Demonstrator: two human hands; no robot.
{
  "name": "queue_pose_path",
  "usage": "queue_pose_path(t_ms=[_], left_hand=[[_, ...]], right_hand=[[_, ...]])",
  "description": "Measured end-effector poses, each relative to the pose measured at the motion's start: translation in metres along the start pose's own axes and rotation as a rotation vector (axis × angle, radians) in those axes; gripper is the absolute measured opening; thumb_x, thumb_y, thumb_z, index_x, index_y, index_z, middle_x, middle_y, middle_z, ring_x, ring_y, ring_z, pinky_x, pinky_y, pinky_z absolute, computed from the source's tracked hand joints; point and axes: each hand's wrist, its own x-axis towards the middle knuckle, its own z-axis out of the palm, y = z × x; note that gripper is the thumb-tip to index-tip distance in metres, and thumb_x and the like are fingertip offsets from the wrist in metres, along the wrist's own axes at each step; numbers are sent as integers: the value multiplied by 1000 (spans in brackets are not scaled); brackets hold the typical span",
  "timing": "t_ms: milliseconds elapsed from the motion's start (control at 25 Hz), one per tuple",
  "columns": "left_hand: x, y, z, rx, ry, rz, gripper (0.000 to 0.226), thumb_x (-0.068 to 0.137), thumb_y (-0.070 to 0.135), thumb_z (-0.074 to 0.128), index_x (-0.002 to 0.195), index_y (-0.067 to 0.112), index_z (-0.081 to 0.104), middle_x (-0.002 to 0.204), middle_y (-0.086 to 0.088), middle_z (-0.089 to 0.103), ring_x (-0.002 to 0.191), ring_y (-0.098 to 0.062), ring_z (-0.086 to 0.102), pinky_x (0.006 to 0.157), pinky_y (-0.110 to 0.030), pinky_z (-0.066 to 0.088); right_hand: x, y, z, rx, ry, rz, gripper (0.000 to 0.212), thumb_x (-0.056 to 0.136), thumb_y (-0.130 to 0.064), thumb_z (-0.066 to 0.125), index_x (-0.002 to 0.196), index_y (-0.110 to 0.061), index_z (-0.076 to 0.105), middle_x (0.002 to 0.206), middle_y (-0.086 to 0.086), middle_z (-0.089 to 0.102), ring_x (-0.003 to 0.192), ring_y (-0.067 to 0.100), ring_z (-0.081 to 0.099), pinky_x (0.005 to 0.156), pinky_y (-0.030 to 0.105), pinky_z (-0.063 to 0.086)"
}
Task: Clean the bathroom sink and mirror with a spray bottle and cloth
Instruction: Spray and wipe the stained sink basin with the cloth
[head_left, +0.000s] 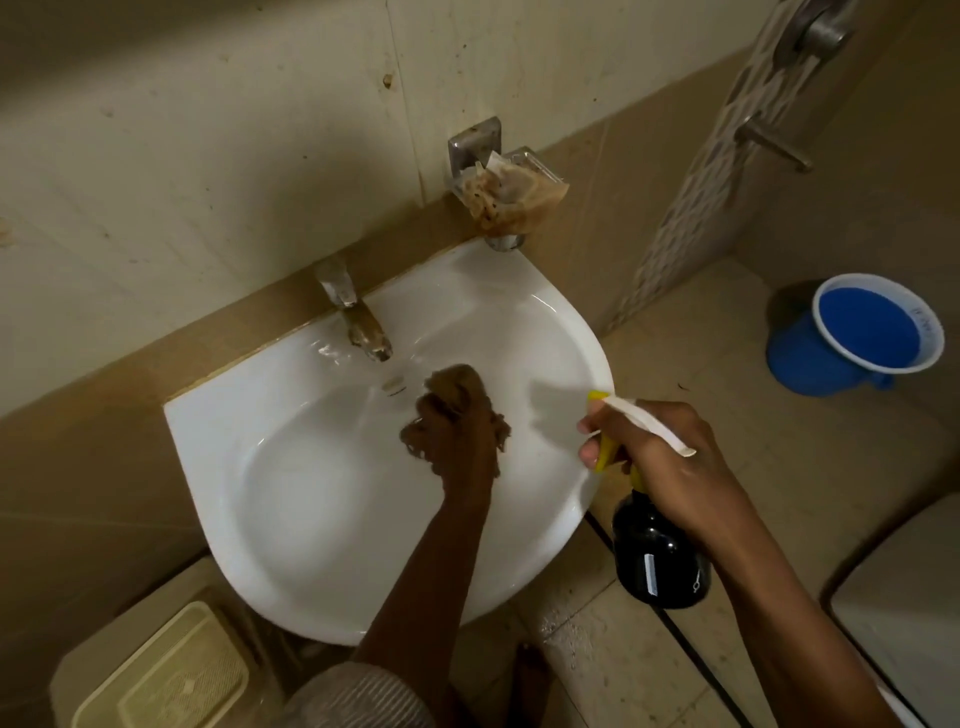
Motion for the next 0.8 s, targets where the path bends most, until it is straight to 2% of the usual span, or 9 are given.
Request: queue_pose_path(t_ms=[80, 160, 200, 320, 400, 480, 560, 640, 800], left_hand=[[18, 6, 4, 89, 218, 113, 53, 84, 32, 73, 125, 15, 45, 129, -27, 40, 91, -40, 67, 66, -45, 62], [39, 4, 18, 23, 315, 148, 63, 88, 19, 73, 138, 8, 36, 136, -18, 31, 86, -13, 63, 60, -18, 57], [48, 3, 28, -57, 299, 142, 75, 87, 20, 74, 145, 9, 28, 139, -13, 31, 87, -3, 59, 61, -13, 55], [73, -1, 56, -212, 184, 68, 109, 83, 38, 74, 156, 15, -3, 153, -8, 25, 122, -9, 58, 94, -36, 58], [85, 7, 73, -206, 210, -50, 102, 90, 36, 71, 157, 13, -2, 153, -13, 22, 135, -13, 47, 107, -38, 48], [90, 11, 95, -129, 207, -115, 94, 92, 38, 68, 158, 13, 5, 157, -19, 18, 144, -32, 30, 115, -45, 35], [82, 13, 116, -37, 98, -33, 96, 89, 34, 72, 158, 19, 6, 155, -18, 19, 140, -38, 35, 107, -50, 44], [77, 10, 132, 29, -50, 72, 95, 85, 27, 75, 157, 23, 13, 145, -15, 23, 124, -32, 47, 83, -41, 57], [58, 6, 126, 275, -372, 40, 87, 54, 52, 71, 131, 22, 47, 128, -24, 52, 95, -33, 64, 60, -43, 62]], right_hand=[[-2, -1, 8, -40, -37, -31, 32, 101, -33, 66, 79, -15, 81, 67, 4, 77, 64, 10, 70, 66, 24, 48], [-3, 2, 16, -55, -23, -61, 32, 101, -34, 66, 81, -13, 80, 67, 2, 78, 65, 8, 71, 63, 22, 51], [-2, 3, 20, -60, -1, -69, 32, 100, -34, 66, 81, -13, 79, 68, 2, 78, 66, 8, 72, 64, 23, 53], [0, 5, 23, -58, 85, -40, 36, 99, -38, 67, 75, -15, 79, 64, 1, 77, 56, 4, 68, 61, 20, 48], [1, 5, 18, -49, 133, -32, 33, 98, -40, 66, 75, -20, 80, 67, -2, 78, 54, 4, 66, 59, 23, 46], [1, 5, 10, -32, 128, -14, 31, 98, -40, 65, 78, -23, 81, 71, -5, 80, 61, 8, 69, 64, 30, 49], [2, 7, 0, -32, 126, -1, 29, 98, -38, 65, 79, -25, 81, 74, -5, 80, 70, 12, 71, 74, 35, 51], [4, 9, -9, -18, 150, 11, 30, 100, -37, 65, 77, -27, 82, 75, -2, 81, 74, 13, 72, 77, 36, 53], [11, 9, -20, 20, 236, -4, 28, 103, -33, 62, 85, -25, 82, 79, 1, 81, 78, 13, 72, 80, 39, 53]])
